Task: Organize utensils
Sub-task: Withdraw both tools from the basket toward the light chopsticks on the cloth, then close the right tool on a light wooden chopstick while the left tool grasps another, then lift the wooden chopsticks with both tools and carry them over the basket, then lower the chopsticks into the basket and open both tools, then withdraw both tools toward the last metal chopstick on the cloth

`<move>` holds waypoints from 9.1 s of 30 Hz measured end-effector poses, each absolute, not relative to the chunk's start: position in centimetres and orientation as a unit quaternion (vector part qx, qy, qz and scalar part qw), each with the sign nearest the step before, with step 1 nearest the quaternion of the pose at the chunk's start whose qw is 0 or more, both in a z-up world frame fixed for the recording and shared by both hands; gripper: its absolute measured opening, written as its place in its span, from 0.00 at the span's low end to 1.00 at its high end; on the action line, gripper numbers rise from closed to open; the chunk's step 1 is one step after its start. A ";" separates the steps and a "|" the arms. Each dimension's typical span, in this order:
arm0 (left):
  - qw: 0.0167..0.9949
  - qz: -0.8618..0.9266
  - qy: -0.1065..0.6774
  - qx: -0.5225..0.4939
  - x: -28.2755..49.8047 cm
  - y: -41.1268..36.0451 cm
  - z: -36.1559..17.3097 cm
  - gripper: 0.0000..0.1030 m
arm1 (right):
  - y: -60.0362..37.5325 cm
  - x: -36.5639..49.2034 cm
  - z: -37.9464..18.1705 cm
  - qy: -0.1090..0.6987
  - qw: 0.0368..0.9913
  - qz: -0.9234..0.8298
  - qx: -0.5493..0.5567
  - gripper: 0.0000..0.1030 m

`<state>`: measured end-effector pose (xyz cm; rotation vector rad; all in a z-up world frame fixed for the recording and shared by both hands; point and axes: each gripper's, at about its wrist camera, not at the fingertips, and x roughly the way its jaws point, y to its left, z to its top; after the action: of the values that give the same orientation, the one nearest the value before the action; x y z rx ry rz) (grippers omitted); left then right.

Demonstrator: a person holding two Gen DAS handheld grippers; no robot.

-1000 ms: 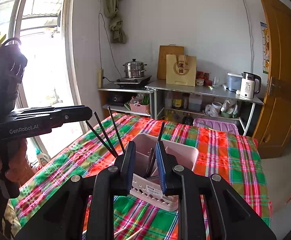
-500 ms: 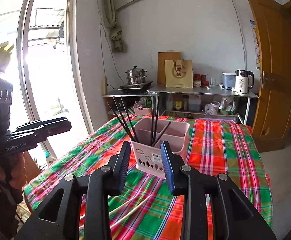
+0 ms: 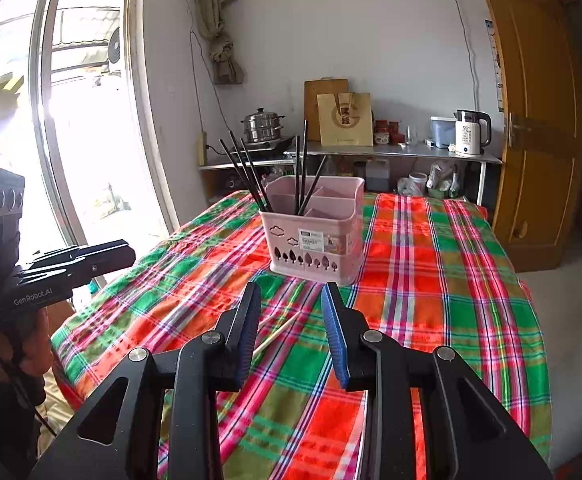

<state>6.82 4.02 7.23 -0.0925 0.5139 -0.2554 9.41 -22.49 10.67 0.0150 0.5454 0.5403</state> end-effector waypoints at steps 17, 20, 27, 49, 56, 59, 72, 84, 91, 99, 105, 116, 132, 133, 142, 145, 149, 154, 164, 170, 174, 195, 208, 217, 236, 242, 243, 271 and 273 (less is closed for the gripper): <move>0.938 -0.128 0.317 -0.053 7.9 4.8 2.8 0.29 | -24.1 9.6 7.6 0.308 0.919 0.243 0.040 0.31; 0.932 -0.139 0.332 -0.048 8.9 4.3 2.0 0.29 | -23.6 10.1 6.9 0.319 0.915 0.244 0.042 0.31; 0.904 -0.168 0.392 -0.045 13.4 3.2 -0.8 0.29 | -22.3 11.6 4.8 0.352 0.902 0.245 0.050 0.31; 0.874 -0.164 0.456 -0.040 18.0 1.8 -5.0 0.13 | -17.3 16.7 -0.1 0.437 0.857 0.264 0.074 0.27; 0.884 -0.152 0.437 -0.064 17.4 3.8 -3.5 0.13 | -14.8 18.0 -1.4 0.460 0.845 0.264 0.069 0.26; 0.885 -0.149 0.434 -0.072 17.3 4.4 -3.3 0.13 | -13.7 18.6 -2.1 0.471 0.843 0.255 0.053 0.20; 0.865 -0.173 0.468 -0.044 18.8 1.0 -4.7 0.13 | -17.4 18.1 -1.8 0.485 0.835 0.258 -0.030 0.09; 0.861 -0.154 0.484 0.016 20.9 -1.8 -5.9 0.13 | -18.4 20.8 -1.5 0.492 0.841 0.223 -0.038 0.09; 0.856 -0.147 0.496 0.028 22.4 -2.4 -5.8 0.13 | -17.7 22.5 -1.5 0.497 0.839 0.215 -0.050 0.09; 0.854 -0.150 0.496 0.041 23.6 -2.8 -5.8 0.13 | -17.7 23.9 -1.7 0.500 0.838 0.215 -0.046 0.09; 0.860 -0.139 0.488 0.054 23.2 -3.3 -6.0 0.04 | -17.6 23.8 -1.7 0.495 0.840 0.214 -0.051 0.06; 0.874 -0.151 0.461 0.024 22.9 -2.2 -1.9 0.04 | -18.0 22.9 1.5 0.458 0.858 0.233 -0.026 0.05; 0.927 -0.151 0.344 -0.003 21.0 1.0 10.1 0.04 | -19.1 20.2 12.7 0.319 0.915 0.246 -0.010 0.05; 0.928 -0.150 0.341 -0.005 20.9 1.1 10.3 0.04 | -19.2 20.0 13.0 0.314 0.917 0.246 -0.009 0.05; 0.929 -0.157 0.334 -0.004 18.9 1.5 10.6 0.04 | -19.4 18.3 12.9 0.311 0.917 0.250 -0.018 0.05; 0.928 -0.162 0.335 -0.002 18.1 1.5 10.5 0.04 | -19.4 17.7 12.9 0.313 0.916 0.250 -0.030 0.05; 0.926 -0.167 0.338 0.001 17.4 1.9 10.4 0.04 | -19.4 17.0 13.1 0.312 0.915 0.254 -0.041 0.05; 0.926 -0.165 0.340 -0.005 16.9 2.5 10.7 0.04 | -19.1 16.5 13.4 0.305 0.915 0.261 -0.042 0.05; 0.939 -0.156 0.305 -0.013 17.7 3.9 13.9 0.04 | -17.2 17.6 15.8 0.267 0.921 0.279 -0.042 0.05; 0.952 -0.144 0.268 -0.033 19.4 5.6 17.0 0.04 | -16.1 18.8 18.4 0.219 0.932 0.288 -0.031 0.05; 0.961 -0.141 0.235 -0.046 20.6 6.4 19.3 0.04 | -15.4 20.1 20.1 0.194 0.937 0.290 -0.026 0.05; 0.963 -0.135 0.227 -0.045 28.1 6.4 16.5 0.04 | -11.8 25.4 18.2 0.189 0.942 0.274 -0.042 0.05; 0.949 -0.132 0.286 -0.019 29.9 5.1 13.7 0.04 | -11.0 26.9 15.3 0.243 0.930 0.270 -0.062 0.05; 0.948 -0.131 0.290 -0.019 29.8 5.0 13.9 0.04 | -10.8 27.4 14.1 0.272 0.919 0.278 -0.069 0.05; 0.957 -0.144 0.248 -0.046 22.2 6.0 14.9 0.13 | -15.6 21.2 16.3 0.235 0.929 0.285 -0.034 0.15; 0.958 -0.137 0.247 -0.040 17.9 5.4 13.0 0.14 | -18.2 17.8 15.5 0.233 0.930 0.283 -0.015 0.17; 0.959 -0.135 0.248 -0.038 17.2 5.1 12.6 0.14 | -18.5 17.2 15.2 0.233 0.930 0.283 -0.013 0.17; 0.947 -0.121 0.298 -0.022 7.9 3.3 2.8 0.14 | -24.1 9.3 8.6 0.283 0.923 0.257 0.040 0.25; 0.946 -0.118 0.302 -0.026 7.6 3.7 2.4 0.14 | -24.2 9.0 8.1 0.289 0.922 0.255 0.038 0.25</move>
<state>7.57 3.65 2.44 -0.0530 0.6149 -0.2407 8.96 -24.19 8.10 0.0771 0.5926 0.5238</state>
